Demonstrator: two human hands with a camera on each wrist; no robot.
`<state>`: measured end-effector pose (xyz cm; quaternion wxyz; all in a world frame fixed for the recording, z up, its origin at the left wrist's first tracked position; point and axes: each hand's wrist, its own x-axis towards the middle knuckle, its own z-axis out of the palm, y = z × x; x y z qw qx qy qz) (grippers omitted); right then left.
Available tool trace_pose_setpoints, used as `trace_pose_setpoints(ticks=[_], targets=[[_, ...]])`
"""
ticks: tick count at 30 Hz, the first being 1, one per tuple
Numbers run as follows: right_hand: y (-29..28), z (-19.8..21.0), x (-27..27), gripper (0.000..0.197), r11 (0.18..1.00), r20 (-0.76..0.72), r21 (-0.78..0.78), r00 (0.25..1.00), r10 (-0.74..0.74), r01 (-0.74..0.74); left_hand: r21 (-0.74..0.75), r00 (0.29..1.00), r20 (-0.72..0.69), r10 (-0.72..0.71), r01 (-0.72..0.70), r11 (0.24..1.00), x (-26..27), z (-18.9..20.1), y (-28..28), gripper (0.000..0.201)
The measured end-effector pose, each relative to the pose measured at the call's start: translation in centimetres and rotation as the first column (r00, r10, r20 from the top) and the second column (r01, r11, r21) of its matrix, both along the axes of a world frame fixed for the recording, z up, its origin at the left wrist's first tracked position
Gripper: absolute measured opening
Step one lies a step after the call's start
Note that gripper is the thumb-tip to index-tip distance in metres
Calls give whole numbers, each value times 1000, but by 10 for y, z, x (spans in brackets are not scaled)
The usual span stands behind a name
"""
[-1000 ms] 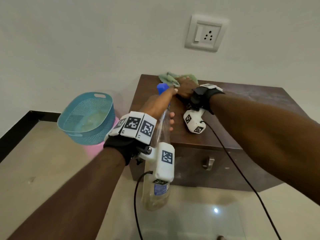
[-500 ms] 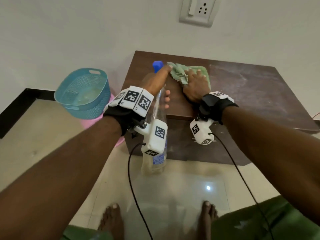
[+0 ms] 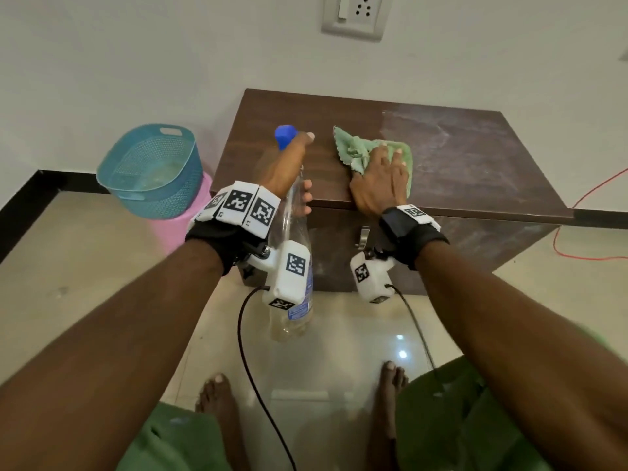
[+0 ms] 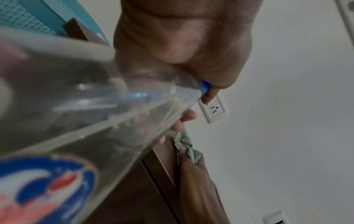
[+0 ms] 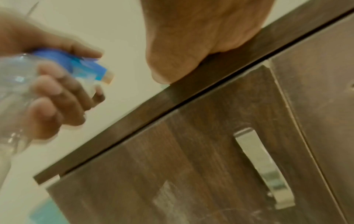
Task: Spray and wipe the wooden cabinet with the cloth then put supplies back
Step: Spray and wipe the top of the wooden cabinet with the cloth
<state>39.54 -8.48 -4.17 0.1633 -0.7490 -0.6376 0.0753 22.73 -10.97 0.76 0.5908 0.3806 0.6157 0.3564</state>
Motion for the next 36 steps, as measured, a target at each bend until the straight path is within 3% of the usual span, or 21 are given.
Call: trace_pose_setpoints(ticks=[2,6,9,13,15,18,22,24,27,29,32,36], targets=[[-5,-9,-26,69,999,45,14,998,46,-46,38,999,-22,24,-23,999,0,0,-6,47],[-23,-17,-71,67,910,246,18,884,398,-415,114,995,-93,38,-28,993,3,7,-7,49],[-30,-20,-37,64,814,231,48,799,555,-579,136,992,-122,20,-3,991,8,11,-10,55],[-47,-32,43,67,846,355,152,827,436,-511,98,996,-86,24,-16,995,9,5,-15,43],[-46,-34,55,66,872,389,152,839,380,-465,62,998,-59,32,-28,998,2,3,-20,39],[-39,-26,27,67,867,455,78,792,408,-492,43,998,-47,32,-30,999,-9,2,-21,39],[-24,-9,-56,66,738,425,-84,646,634,-669,86,996,-74,50,-44,995,-22,0,-14,49],[-21,-8,-85,54,700,433,-87,606,667,-709,93,992,-105,69,-59,994,-22,1,-10,54],[-17,-11,-93,46,729,485,-79,613,624,-680,130,981,-172,94,-72,989,-14,4,-3,55],[-17,-11,-80,45,734,438,-69,640,631,-676,149,977,-196,80,-51,987,-5,5,-1,55],[-20,-17,-41,54,745,374,31,699,609,-666,118,989,-146,0,17,993,11,2,-6,51],[-25,-38,35,64,843,409,149,808,424,-517,103,995,-94,-39,48,993,27,-9,-14,43]])
